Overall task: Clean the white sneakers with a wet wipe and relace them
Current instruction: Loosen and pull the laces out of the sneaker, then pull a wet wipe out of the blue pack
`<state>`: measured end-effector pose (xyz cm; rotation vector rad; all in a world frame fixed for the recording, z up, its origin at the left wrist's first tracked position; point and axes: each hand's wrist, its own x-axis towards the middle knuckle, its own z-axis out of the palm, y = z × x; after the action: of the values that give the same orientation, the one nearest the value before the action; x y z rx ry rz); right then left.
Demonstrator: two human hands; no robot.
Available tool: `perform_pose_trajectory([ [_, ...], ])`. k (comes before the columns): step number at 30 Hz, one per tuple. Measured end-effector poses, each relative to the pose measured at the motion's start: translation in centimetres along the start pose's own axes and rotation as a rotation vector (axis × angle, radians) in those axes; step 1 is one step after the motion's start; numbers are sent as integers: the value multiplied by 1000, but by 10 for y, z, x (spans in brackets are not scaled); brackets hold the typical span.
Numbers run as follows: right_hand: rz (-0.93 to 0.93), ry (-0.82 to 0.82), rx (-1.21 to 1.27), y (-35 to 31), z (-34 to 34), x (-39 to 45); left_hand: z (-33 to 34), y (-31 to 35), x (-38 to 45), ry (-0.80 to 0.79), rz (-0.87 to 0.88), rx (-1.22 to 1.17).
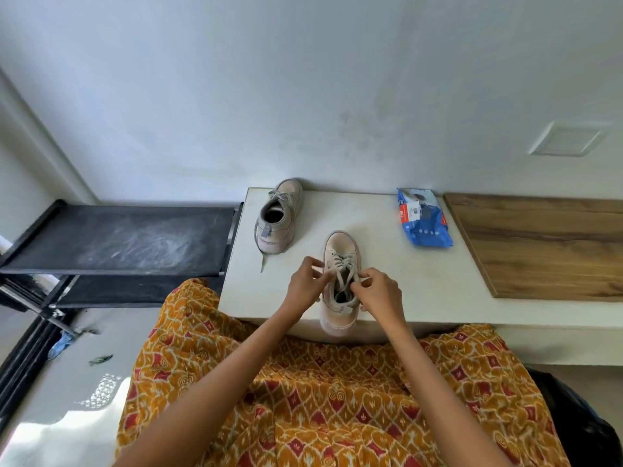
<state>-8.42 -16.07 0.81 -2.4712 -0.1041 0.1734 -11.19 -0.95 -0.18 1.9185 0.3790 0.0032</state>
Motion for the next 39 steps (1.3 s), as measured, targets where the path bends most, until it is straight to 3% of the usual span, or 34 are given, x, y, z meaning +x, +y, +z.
perform_pose_trajectory([
  [3,-84,110,-55,-5,-1,7,3,4,4,19,28,-105],
  [6,-121,182,-40,-11,1,21,5,9,16,62,104,-58],
  [11,-131,197,-34,-20,11,56,12,12,38,115,202,167],
  [15,-119,179,-33,-27,16,76,14,8,56,157,210,181],
  [19,-110,163,15,-23,13,85,20,14,63,350,185,84],
  [22,-133,188,60,-13,8,87,34,24,69,456,317,182],
  [25,-163,258,85,2,1,92,62,46,82,383,434,292],
  [28,-126,329,112,24,-15,113,95,70,101,250,445,206],
  [33,38,283,-80,75,-45,173,157,89,148,-19,214,144],
  [39,52,189,-131,112,-61,221,200,92,197,-4,47,94],
])
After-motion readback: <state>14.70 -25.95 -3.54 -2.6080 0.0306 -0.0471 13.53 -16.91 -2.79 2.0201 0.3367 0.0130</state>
